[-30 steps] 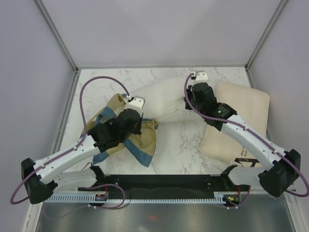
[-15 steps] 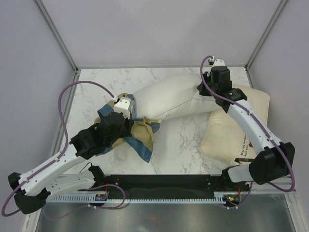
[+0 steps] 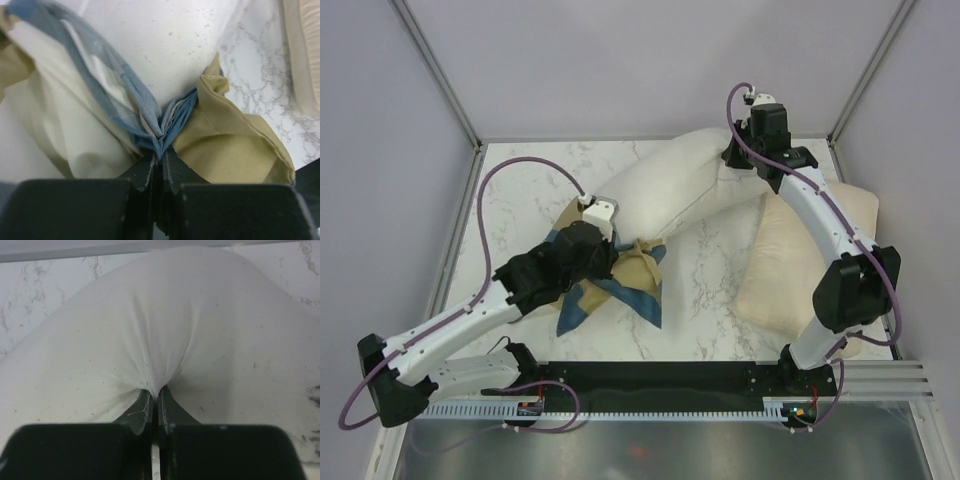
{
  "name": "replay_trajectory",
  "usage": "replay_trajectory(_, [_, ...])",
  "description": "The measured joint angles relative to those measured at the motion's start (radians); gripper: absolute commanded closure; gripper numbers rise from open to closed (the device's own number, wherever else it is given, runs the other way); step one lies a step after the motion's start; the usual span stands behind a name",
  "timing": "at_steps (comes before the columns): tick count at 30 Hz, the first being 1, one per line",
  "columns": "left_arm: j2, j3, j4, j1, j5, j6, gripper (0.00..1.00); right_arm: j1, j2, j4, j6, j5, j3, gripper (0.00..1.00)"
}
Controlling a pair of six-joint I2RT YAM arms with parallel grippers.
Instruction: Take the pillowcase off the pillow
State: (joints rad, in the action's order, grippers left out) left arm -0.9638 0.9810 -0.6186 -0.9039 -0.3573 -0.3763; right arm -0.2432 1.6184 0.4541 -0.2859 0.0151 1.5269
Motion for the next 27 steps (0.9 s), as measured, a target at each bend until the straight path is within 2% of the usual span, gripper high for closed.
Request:
replay_trajectory(1, [-0.037,0.0,0.035,0.001,0.029,0.0,0.98,0.007,0.04,0.003,0.002,0.0,0.044,1.0])
replay_trajectory(3, [-0.112,0.0,0.097,0.003,0.085,0.0,0.98,0.021,0.1,0.008,0.002,-0.002,0.109,0.6])
replay_trajectory(4, [-0.15,0.0,0.125,0.004,0.111,0.0,0.98,0.028,0.117,0.013,-0.001,-0.002,0.128,0.33])
replay_trajectory(7, [-0.237,0.007,0.165,0.006,0.156,0.001,0.98,0.051,0.111,0.008,0.001,0.005,0.136,0.18])
replay_trajectory(9, [-0.29,0.031,0.164,0.006,0.173,0.009,0.98,0.058,0.064,-0.006,0.002,0.011,0.106,0.15])
replay_trajectory(12, [-0.361,0.1,0.157,0.006,0.188,0.029,0.98,0.037,-0.095,-0.029,-0.016,0.049,-0.019,0.11])
replay_trajectory(18, [-0.437,0.245,0.158,0.017,0.203,0.073,0.98,-0.193,-0.474,-0.117,-0.178,0.097,-0.364,0.05])
replay_trajectory(23, [-0.447,0.27,0.158,0.026,0.2,0.092,0.98,-0.378,-0.562,-0.212,-0.36,0.141,-0.623,0.04])
replay_trajectory(27, [-0.439,0.26,0.163,0.026,0.203,0.093,0.98,-0.436,-0.529,-0.279,-0.465,0.179,-0.738,0.03])
